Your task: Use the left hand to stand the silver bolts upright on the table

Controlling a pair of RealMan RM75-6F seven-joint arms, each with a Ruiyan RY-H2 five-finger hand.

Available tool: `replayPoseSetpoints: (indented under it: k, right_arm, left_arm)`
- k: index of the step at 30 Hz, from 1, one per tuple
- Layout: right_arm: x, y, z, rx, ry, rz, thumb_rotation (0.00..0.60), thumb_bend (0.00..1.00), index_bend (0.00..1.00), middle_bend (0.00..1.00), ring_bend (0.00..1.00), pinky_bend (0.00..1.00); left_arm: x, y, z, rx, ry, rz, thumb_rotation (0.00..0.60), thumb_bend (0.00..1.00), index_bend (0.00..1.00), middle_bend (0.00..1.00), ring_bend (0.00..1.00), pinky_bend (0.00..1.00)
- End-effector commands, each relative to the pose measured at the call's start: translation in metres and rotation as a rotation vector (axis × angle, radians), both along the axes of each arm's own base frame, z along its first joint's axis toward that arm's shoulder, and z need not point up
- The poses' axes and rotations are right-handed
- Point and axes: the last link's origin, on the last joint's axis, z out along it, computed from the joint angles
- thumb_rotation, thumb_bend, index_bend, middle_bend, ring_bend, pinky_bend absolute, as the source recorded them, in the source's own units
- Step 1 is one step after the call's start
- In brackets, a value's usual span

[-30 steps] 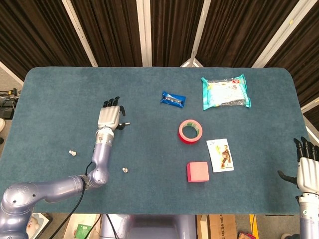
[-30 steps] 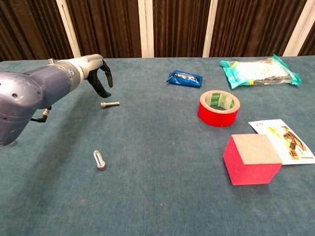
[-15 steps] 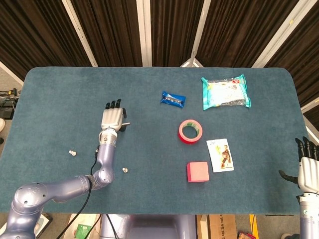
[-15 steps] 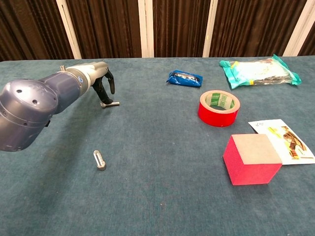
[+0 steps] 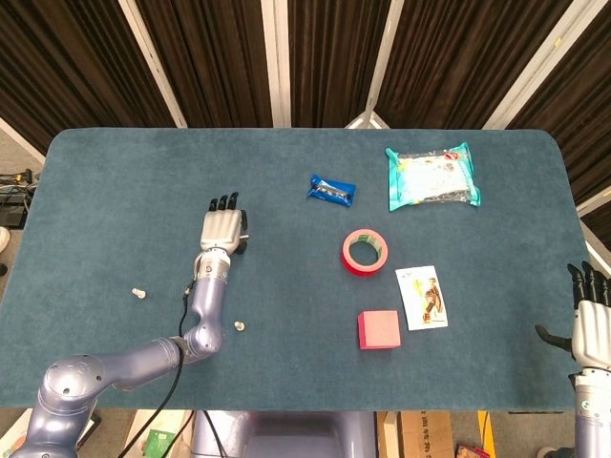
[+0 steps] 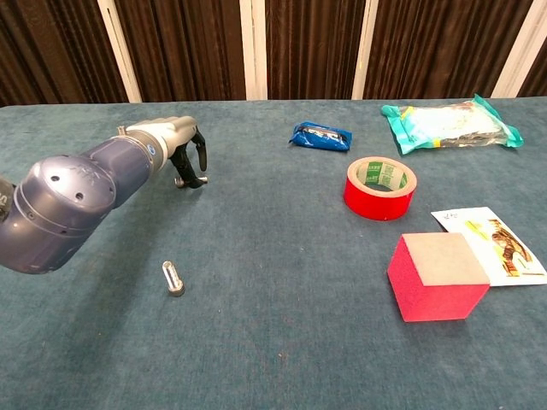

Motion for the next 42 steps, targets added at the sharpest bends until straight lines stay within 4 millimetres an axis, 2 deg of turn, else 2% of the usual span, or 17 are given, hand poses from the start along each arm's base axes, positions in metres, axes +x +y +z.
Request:
replayPoseSetpoints:
  k: [1, 24, 29, 32, 42]
  right_arm:
    - [-0.0007, 0.0000, 0.0008, -0.003, 0.001, -0.002, 0.600, 0.01, 0.12, 0.01, 0.00, 0.00]
    - [-0.0030, -0.0008, 0.0036, -0.018, -0.008, -0.009, 0.600, 0.01, 0.12, 0.01, 0.00, 0.00]
    - [-0.0040, -0.0014, 0.0027, -0.013, -0.007, -0.016, 0.600, 0.01, 0.12, 0.01, 0.00, 0.00]
    - [-0.0041, -0.0015, 0.0024, -0.012, -0.007, -0.016, 0.600, 0.01, 0.12, 0.01, 0.00, 0.00]
    - [-0.0044, -0.0022, 0.0015, -0.009, -0.010, -0.019, 0.600, 0.01, 0.12, 0.01, 0.00, 0.00]
  left_arm:
    - [-0.0008, 0.0002, -0.0048, -0.001, -0.004, -0.011, 0.600, 0.46, 0.48, 0.01, 0.00, 0.00]
    - [-0.0004, -0.0033, -0.0142, -0.006, 0.031, -0.015, 0.600, 0.48, 0.52, 0.02, 0.00, 0.00]
    - [0.0005, -0.0022, -0.0135, 0.001, 0.022, -0.022, 0.600, 0.47, 0.44, 0.02, 0.00, 0.00]
    - [-0.0001, -0.0018, -0.0133, 0.007, 0.025, -0.028, 0.600, 0.47, 0.43, 0.01, 0.00, 0.00]
    - [-0.0036, -0.0012, -0.0131, 0.012, 0.039, -0.028, 0.600, 0.47, 0.51, 0.03, 0.00, 0.00]
